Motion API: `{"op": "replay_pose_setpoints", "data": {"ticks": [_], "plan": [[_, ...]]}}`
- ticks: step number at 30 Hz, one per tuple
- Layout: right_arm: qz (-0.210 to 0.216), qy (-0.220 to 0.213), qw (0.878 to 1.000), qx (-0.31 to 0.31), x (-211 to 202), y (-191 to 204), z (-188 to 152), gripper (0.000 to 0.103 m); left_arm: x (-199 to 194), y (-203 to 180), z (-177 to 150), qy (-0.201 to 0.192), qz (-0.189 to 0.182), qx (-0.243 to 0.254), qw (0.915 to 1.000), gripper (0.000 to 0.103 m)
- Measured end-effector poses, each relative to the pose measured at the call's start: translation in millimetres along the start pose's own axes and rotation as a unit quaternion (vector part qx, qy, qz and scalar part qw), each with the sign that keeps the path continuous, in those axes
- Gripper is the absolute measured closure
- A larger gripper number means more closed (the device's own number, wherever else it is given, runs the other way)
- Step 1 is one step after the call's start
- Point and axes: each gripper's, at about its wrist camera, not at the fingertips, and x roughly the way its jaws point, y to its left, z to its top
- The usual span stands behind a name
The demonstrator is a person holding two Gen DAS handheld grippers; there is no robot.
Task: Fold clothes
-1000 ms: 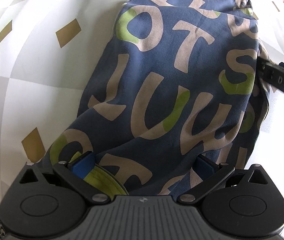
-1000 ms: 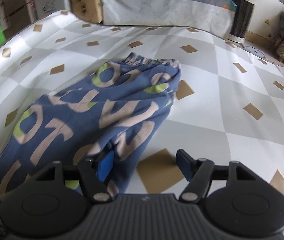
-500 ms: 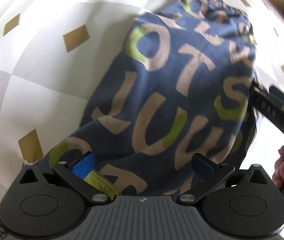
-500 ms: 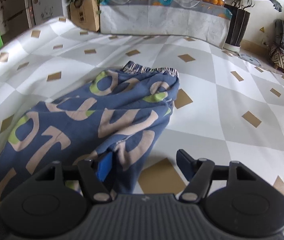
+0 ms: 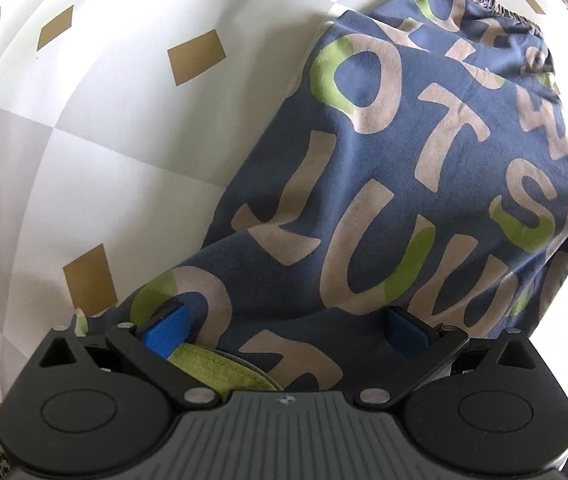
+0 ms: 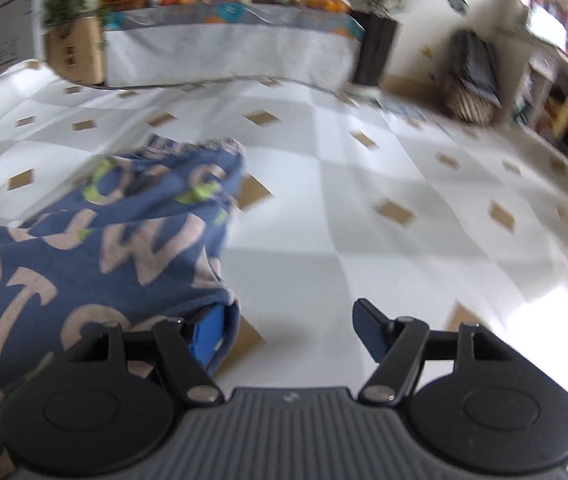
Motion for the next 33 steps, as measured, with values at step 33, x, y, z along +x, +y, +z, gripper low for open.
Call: {"op": "replay_pose_setpoints", "data": {"ticks": [33], "plan": [[0.303, 0.085, 0.949, 0.001, -45, 5, -1, 0.053, -24, 19, -5, -0.031, 0.015, 0.003, 0.9994, 0.000]]}}
